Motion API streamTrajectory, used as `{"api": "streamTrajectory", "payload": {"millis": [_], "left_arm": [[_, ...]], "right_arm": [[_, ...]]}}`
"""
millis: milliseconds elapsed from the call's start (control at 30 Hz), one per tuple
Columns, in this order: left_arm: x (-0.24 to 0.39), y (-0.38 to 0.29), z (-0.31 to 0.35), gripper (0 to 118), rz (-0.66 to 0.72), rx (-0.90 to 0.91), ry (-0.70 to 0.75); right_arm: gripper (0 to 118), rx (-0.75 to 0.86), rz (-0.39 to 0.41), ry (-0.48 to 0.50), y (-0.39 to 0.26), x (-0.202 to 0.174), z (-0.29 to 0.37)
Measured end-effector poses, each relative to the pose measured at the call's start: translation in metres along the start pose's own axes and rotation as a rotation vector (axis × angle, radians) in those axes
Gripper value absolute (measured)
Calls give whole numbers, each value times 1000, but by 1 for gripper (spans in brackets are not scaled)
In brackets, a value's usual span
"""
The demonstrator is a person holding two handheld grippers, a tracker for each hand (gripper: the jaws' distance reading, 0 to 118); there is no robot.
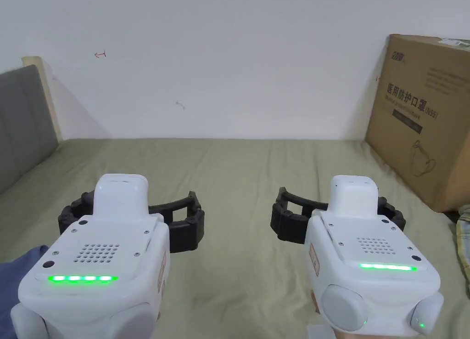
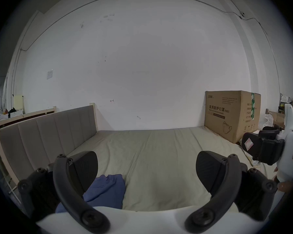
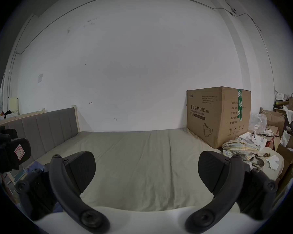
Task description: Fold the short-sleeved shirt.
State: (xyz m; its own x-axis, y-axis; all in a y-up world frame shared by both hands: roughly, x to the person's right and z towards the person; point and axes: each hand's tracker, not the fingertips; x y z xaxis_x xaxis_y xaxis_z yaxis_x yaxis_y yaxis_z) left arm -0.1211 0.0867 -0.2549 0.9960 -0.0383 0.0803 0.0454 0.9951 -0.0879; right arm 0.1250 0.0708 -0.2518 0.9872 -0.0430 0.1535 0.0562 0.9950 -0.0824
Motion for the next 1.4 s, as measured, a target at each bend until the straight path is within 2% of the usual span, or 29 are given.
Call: {"api": "streamTrajectory", "payload": {"millis": [400,667,1400], "left_arm": [[0,-1,1,116,3,-6,-5],[-6,0,0,116,34,-20,-7],[-3,-2,-1,116,13,-40,-22]], "right_arm": [[118,-18,-29,25,-2,2,1],[118,-11,-23,10,0,2,1],[118,-30,20,19,-5,-5,-1]]}}
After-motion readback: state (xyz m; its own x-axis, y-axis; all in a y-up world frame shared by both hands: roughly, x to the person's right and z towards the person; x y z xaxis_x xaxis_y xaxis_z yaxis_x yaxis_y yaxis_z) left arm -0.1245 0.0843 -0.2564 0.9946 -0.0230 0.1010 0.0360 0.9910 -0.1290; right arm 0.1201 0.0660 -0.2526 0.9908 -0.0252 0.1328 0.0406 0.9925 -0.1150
